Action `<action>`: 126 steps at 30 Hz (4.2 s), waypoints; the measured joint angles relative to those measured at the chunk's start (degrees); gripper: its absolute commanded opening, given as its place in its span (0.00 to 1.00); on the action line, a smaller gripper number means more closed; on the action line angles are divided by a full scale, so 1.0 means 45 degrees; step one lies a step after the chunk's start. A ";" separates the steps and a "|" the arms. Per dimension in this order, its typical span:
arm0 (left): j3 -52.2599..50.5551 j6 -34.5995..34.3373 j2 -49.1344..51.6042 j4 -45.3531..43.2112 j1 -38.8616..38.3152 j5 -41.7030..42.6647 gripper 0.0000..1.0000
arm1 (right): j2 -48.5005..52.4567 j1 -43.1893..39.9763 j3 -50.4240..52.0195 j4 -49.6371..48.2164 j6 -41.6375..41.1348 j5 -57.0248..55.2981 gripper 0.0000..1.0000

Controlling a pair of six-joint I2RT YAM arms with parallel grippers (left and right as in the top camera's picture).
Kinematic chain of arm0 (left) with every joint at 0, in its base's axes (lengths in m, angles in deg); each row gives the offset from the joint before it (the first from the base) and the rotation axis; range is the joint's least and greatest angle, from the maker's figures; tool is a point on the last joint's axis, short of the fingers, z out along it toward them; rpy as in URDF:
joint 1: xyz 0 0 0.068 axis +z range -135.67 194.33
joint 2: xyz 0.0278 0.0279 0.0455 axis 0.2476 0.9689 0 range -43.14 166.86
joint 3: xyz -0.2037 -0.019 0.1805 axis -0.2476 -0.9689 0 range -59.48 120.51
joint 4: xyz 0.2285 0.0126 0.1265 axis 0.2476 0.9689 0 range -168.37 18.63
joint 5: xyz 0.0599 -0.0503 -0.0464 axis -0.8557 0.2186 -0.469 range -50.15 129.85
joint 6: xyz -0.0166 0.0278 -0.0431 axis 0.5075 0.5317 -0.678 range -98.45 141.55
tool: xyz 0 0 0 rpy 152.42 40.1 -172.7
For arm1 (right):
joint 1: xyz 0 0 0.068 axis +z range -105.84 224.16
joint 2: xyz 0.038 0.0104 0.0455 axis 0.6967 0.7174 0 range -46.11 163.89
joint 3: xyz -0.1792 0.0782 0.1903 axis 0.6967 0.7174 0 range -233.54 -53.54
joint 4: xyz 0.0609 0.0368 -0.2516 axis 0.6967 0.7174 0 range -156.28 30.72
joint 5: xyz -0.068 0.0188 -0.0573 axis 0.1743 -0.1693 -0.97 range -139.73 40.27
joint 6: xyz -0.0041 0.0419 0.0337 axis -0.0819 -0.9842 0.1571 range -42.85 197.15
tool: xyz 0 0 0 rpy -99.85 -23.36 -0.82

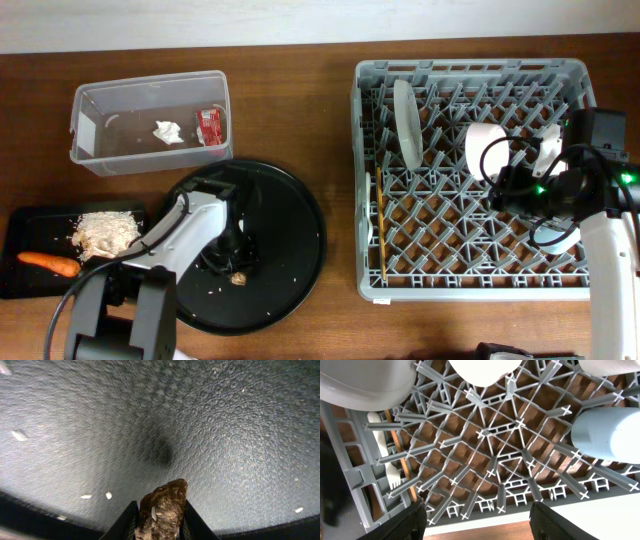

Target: Sort waste into correct bins and load items into the dishwasher rack

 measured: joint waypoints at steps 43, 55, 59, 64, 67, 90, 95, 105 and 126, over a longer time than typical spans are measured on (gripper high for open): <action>0.0092 -0.0092 -0.1200 -0.3507 1.1890 -0.3201 0.35 | 0.0005 0.0000 0.0000 0.0024 0.0000 -0.0049 0.69; -0.0287 -0.0083 -0.1200 -0.3463 1.1890 -0.3036 0.87 | 0.0005 0.0000 0.0000 0.0073 0.0005 -0.0049 0.73; 0.0403 -0.0044 -0.1234 -0.2161 1.1890 -0.2380 0.87 | 0.0005 0.0000 0.0000 0.0083 0.0015 -0.0058 0.79; 0.1797 0.0335 -0.2433 -0.1817 1.0972 -0.0811 0.99 | 0.0010 0.0000 0.0000 0.0117 0.0083 0.0063 0.97; 0.2166 0.1044 -0.3478 -0.1821 0.9243 -0.0257 0.99 | 0.0010 0.0000 0.0000 0.0117 0.0510 0.0680 0.99; 0.1117 0.4240 -1.1346 0.0058 0.1554 0.0194 0.99 | -0.5178 0.3910 0.1549 -0.1423 0.1812 0.0748 0.99; 0.0384 0.3905 -1.4552 -0.0374 0.1554 0.0146 0.99 | -0.8354 0.3910 0.2327 -0.1666 0.1807 0.0228 0.99; 0.0301 0.3808 -1.5839 0.1078 0.1554 0.0102 0.99 | -0.8796 0.3910 0.2482 -0.1681 0.1802 0.0039 0.99; 0.0257 0.3808 -1.5839 0.2210 0.1554 0.0102 0.99 | -0.8796 0.3910 0.2492 -0.2064 0.2837 -0.0102 0.99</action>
